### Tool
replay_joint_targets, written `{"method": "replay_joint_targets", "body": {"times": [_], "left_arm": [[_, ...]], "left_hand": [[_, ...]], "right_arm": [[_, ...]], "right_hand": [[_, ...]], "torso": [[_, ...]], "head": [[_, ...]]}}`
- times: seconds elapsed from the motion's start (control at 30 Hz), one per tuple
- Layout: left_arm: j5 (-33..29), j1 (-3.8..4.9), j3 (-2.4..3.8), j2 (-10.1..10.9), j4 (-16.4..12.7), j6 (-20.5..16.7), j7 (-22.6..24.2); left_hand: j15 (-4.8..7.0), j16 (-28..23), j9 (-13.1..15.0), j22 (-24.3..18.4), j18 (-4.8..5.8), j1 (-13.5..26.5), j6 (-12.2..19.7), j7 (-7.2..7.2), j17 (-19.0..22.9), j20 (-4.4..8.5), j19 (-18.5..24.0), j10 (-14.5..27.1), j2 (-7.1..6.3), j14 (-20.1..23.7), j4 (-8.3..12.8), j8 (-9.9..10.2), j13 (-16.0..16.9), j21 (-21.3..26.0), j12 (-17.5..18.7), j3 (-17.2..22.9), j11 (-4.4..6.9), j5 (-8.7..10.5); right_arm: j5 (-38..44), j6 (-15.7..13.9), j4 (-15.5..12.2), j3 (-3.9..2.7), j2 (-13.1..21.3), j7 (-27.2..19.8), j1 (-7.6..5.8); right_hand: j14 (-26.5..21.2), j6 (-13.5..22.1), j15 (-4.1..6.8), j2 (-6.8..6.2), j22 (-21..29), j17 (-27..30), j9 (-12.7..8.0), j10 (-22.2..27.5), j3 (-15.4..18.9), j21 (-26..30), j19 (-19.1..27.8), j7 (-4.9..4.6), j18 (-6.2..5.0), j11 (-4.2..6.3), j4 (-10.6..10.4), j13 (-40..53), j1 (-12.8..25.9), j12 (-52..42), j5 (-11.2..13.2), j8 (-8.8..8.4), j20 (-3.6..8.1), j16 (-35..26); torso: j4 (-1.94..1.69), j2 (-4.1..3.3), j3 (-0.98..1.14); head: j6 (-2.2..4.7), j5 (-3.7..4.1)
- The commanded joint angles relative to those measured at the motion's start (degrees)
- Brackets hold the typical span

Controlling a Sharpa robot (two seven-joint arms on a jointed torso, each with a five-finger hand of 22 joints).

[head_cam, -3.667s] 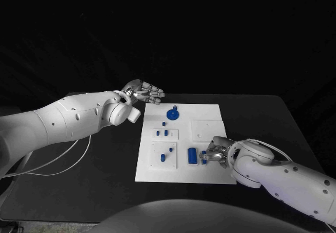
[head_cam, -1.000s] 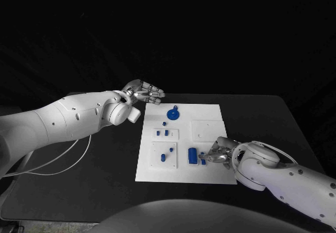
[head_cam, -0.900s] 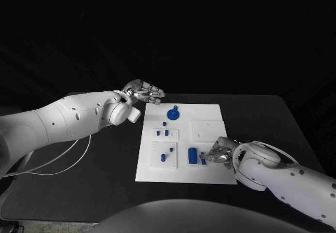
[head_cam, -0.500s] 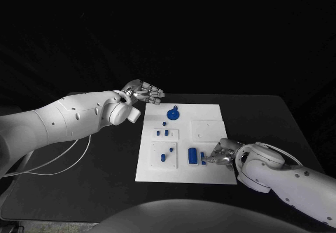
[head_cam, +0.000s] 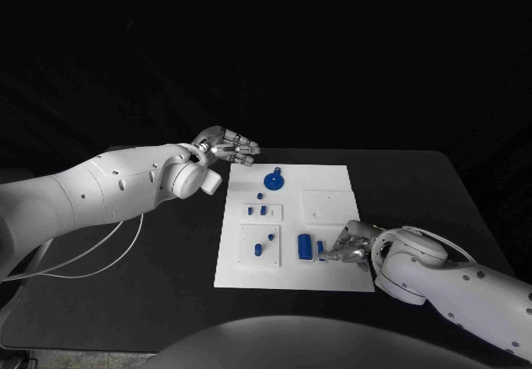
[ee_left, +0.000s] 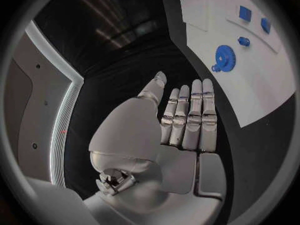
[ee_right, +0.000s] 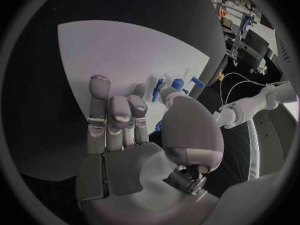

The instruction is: Assemble the parts on the task board

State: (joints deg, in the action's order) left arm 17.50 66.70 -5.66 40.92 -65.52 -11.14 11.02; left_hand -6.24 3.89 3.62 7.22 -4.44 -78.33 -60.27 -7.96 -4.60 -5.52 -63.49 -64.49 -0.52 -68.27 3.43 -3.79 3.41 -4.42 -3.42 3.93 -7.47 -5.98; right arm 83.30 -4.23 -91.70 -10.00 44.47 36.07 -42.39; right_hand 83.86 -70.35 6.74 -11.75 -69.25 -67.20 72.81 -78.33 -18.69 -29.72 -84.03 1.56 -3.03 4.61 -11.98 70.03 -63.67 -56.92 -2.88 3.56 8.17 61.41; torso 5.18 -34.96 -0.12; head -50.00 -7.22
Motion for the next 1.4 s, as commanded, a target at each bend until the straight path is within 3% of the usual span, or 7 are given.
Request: {"method": "replay_joint_targets", "body": {"times": [0.03,0.5,0.7,0.8,0.97,1.27,1.4], "left_arm": [[0.09,0.01,0.04,-0.07,-0.08,0.71,0.36],[-1.48,0.00,0.04,-0.29,0.41,-0.14,1.70],[-6.08,0.01,0.05,-0.83,1.29,-1.59,4.81],[-8.48,0.02,0.06,-1.15,1.87,-2.34,6.68],[-11.92,0.05,0.08,-2.11,3.76,-3.65,9.61],[-15.81,0.09,0.13,-4.42,7.44,-4.86,12.75],[-16.57,0.10,0.15,-5.26,8.41,-4.91,13.38]], "left_hand": [[-0.10,-0.29,0.03,-0.07,0.12,0.04,0.40,0.04,-0.05,0.10,-0.36,0.36,0.37,0.39,-0.39,0.15,-0.05,-0.33,-0.08,-0.05,0.15,0.20],[-0.02,-0.25,0.03,-0.18,0.10,0.04,0.43,0.05,-0.10,0.14,-0.47,0.15,0.40,0.18,-0.45,0.16,-0.04,-0.39,-0.11,-0.08,0.22,0.20],[0.28,-0.26,0.04,-0.08,0.10,-0.10,0.09,0.22,-0.16,0.42,-0.87,-1.07,0.67,-0.51,-0.42,0.14,-0.07,-0.64,-0.07,0.21,0.62,0.15],[0.36,-0.26,0.04,-0.05,0.13,-0.18,-0.10,0.31,-0.12,0.51,-0.94,-1.56,0.74,-0.68,-0.42,0.14,-0.07,-0.70,-0.06,0.40,0.78,0.13],[0.45,-0.31,0.04,0.02,0.15,-0.15,-0.56,0.54,0.06,0.65,-1.06,-2.60,1.00,-0.76,-0.62,0.14,-0.09,-0.83,-0.02,0.86,1.12,0.10],[-0.53,-0.41,-0.09,-0.48,-0.39,0.05,1.58,0.56,0.92,-0.79,0.55,1.68,0.63,4.49,-0.62,0.20,-0.11,0.05,0.07,0.82,0.62,0.10],[-0.68,-0.41,-0.10,-1.21,-1.13,0.10,2.12,0.81,0.94,-1.82,1.50,2.83,0.87,6.31,-0.38,0.20,-0.12,0.39,0.09,0.32,0.65,0.14]], "right_arm": [[1.34,-0.29,0.44,0.18,0.04,-0.32,0.35],[-9.80,-3.26,0.32,-4.61,1.63,-8.03,0.29],[-21.15,-7.25,6.76,-7.41,0.90,-18.68,-2.43],[-28.65,-9.16,12.42,-7.88,-0.51,-26.15,-4.46],[-40.08,-10.72,23.94,-8.21,-4.12,-38.25,-8.03],[-56.37,-6.60,37.12,-9.54,-9.27,-49.58,-10.33],[-59.35,-4.85,39.15,-9.90,-10.38,-51.69,-10.60]], "right_hand": [[0.22,-0.45,0.38,0.04,-0.03,-0.08,0.08,-0.33,-0.32,-0.24,-2.57,0.02,0.87,-0.01,-0.60,0.04,0.28,0.20,0.11,0.19,0.35,-0.06],[0.01,0.71,0.40,-1.23,0.51,0.70,-0.89,0.36,3.59,0.93,-2.40,-0.49,0.60,-0.19,-2.67,-0.45,1.17,1.15,0.08,0.08,0.35,-1.26],[-0.44,2.76,0.02,0.29,1.84,1.93,-6.63,1.43,5.04,4.55,-1.89,-1.36,0.14,-0.70,-2.29,-1.51,-0.40,2.72,-0.31,-0.14,-0.04,-2.98],[-1.62,3.65,-0.40,3.63,4.31,4.97,-12.08,3.36,8.84,10.00,-0.91,-1.73,-0.13,-1.20,0.52,-4.75,-2.08,7.29,-5.83,-0.04,-0.54,-7.16],[-5.29,8.08,-2.38,12.94,13.21,15.49,-34.76,7.36,22.66,19.29,1.46,-4.19,-0.35,-2.90,10.14,-19.07,-6.18,20.63,-16.16,0.27,-2.27,-20.50],[-22.16,14.86,-12.69,16.40,41.88,44.05,-61.26,17.53,18.84,26.07,29.10,-8.55,0.53,-11.77,14.40,-59.53,-10.26,52.06,-14.71,-0.01,-13.02,-54.85],[-23.58,15.56,-13.57,16.78,57.56,62.71,-69.72,19.86,15.11,25.86,32.28,-7.83,-3.87,-11.95,17.16,-66.60,-8.84,53.24,-13.60,-0.14,-18.39,-57.26]], "torso": [[0.03,0.03,-0.01],[0.07,0.26,-0.05],[0.21,0.72,-0.19],[0.38,1.04,-0.33],[0.45,1.50,-0.50],[0.31,1.69,-0.51],[0.29,1.56,-0.45]], "head": [[0.00,-0.03],[0.00,0.85],[2.81,1.18],[4.69,1.50],[7.45,2.05],[11.20,2.00],[12.15,1.64]]}}
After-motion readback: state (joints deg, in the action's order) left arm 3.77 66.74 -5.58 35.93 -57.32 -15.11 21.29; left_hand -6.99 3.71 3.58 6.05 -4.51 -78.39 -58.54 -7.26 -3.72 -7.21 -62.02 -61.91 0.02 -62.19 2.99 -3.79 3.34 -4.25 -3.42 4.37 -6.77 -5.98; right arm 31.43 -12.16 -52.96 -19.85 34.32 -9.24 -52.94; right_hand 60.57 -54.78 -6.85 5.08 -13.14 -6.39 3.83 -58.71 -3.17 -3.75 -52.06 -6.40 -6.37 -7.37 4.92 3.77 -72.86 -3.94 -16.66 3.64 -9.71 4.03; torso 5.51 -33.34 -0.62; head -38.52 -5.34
